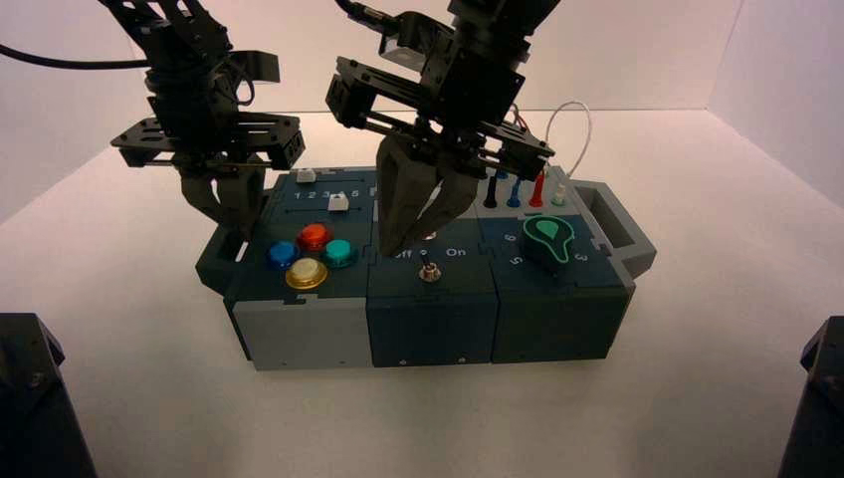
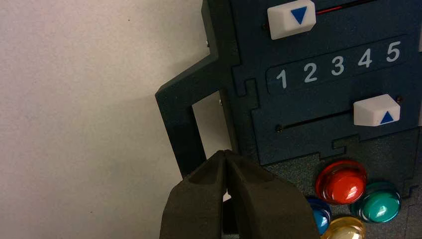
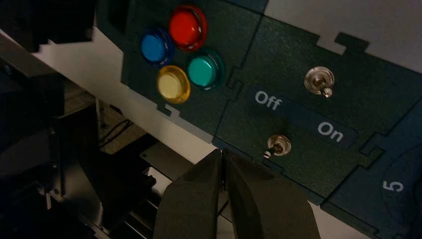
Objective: Flip the bottom switch on with the right gripper.
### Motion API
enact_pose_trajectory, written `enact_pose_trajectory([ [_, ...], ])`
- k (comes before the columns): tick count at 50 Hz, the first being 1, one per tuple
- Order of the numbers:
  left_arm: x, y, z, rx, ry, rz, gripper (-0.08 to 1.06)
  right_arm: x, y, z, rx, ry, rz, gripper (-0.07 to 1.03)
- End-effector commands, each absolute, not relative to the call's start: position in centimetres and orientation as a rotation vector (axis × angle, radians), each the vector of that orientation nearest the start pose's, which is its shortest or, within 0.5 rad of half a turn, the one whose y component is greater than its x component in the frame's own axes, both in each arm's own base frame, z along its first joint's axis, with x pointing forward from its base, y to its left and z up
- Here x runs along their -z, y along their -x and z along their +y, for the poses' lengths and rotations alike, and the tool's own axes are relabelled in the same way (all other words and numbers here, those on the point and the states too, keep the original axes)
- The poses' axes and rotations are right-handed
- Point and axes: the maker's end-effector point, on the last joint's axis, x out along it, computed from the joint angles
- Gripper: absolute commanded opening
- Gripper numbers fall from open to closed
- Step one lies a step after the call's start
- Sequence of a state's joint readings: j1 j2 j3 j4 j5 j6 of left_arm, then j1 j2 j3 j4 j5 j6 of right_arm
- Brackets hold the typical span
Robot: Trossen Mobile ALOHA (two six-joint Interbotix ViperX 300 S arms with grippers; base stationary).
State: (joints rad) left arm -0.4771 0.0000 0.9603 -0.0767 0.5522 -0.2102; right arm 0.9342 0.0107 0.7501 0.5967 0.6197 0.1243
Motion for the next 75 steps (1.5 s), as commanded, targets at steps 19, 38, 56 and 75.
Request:
enact_pose_trajectory([
  [19,0.6,-20.7,-11.4,0.219,-0.167,1.556,-0.03,-5.5,-15.0,29.4,-0.591,-0.083,1.551,-0.02],
  [38,0.7,-20.7,-11.4,0.218,-0.172,1.567,-0.03,-4.5,-15.6,28.2,-0.552,-0.079,1.554,-0.02],
  [56,0.9,-20.7,-11.4,0.219,-0.179,1.578,-0.03,-4.0,-16.3,27.2,-0.524,-0.081,1.550,-0.02],
  [75,0.9,-20.7,-11.4,0.218,-0.181,1.583,-0.03,-4.7,-17.3,26.2,-0.514,-0.094,1.517,-0.02],
])
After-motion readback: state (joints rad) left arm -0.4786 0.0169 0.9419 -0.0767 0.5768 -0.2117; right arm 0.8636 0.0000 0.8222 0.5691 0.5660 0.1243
